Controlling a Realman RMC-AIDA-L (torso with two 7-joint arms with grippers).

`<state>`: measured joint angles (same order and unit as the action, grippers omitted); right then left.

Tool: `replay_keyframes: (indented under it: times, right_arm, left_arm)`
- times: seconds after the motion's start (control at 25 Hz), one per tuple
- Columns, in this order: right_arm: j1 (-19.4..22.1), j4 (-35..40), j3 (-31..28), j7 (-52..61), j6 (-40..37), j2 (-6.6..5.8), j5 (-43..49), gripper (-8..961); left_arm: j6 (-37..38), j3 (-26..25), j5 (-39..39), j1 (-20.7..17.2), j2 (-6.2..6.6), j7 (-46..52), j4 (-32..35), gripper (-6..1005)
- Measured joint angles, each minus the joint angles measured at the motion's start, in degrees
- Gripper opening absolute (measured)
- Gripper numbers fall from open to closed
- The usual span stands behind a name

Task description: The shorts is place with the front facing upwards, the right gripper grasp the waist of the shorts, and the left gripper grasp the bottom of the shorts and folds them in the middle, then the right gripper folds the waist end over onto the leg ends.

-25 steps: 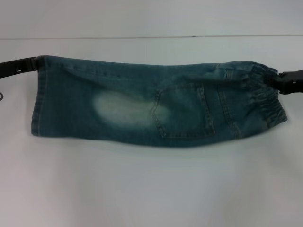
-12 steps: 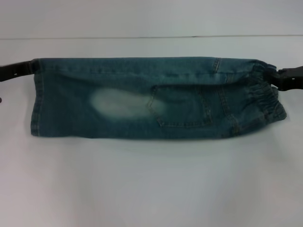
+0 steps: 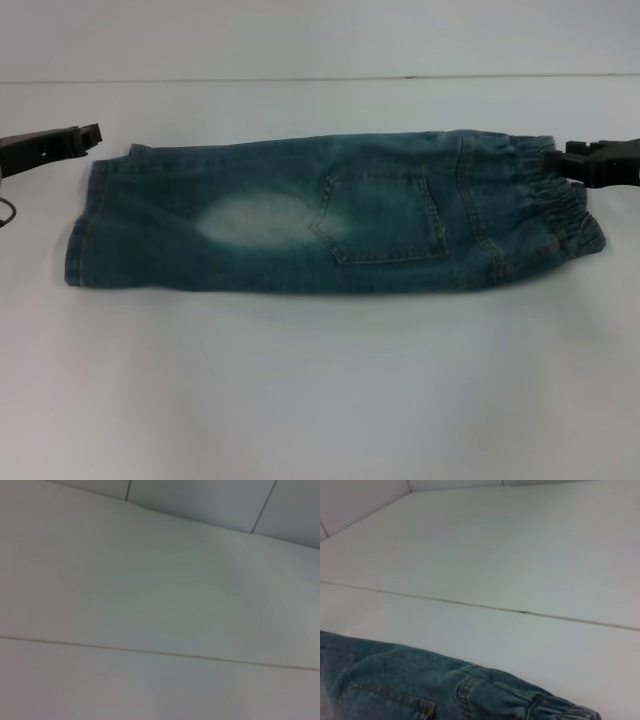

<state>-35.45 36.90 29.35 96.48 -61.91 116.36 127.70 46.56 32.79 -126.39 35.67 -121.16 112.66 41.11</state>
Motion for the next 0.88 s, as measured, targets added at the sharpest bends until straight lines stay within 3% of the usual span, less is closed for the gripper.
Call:
replay_keyframes:
  times: [0.08, 0.32, 0.56, 0.76, 0.88]
  right_arm:
    - [0.2, 0.0, -0.2, 0.2, 0.0, -0.09, -0.1, 268]
    - [0.8, 1.1, -0.8, 3.2, -3.4, -0.73, -0.2, 545]
    - [2.5, 7.1, -3.0, 8.6, -14.1, -1.94, -0.2, 755]
    - [3.3, 12.8, -2.4, 18.7, -26.0, -4.96, 0.4, 914]
    - [2.9, 15.3, -0.9, 25.9, -30.5, -7.20, 2.2, 911]
  left_arm:
    - [0.0, -0.1, 1.8, -0.6, -0.15, -1.3, 0.1, 274]
    - [5.8, 0.0, 12.2, -4.5, -0.46, -10.2, 1.5, 401]
    - [21.8, -0.4, 15.5, -7.3, -0.03, -16.6, 3.3, 555]
    - [37.3, 0.1, 13.4, -8.5, 0.38, -19.8, 4.8, 781]
    - [42.6, 0.3, 10.2, -8.1, 0.56, -20.3, 5.0, 882]
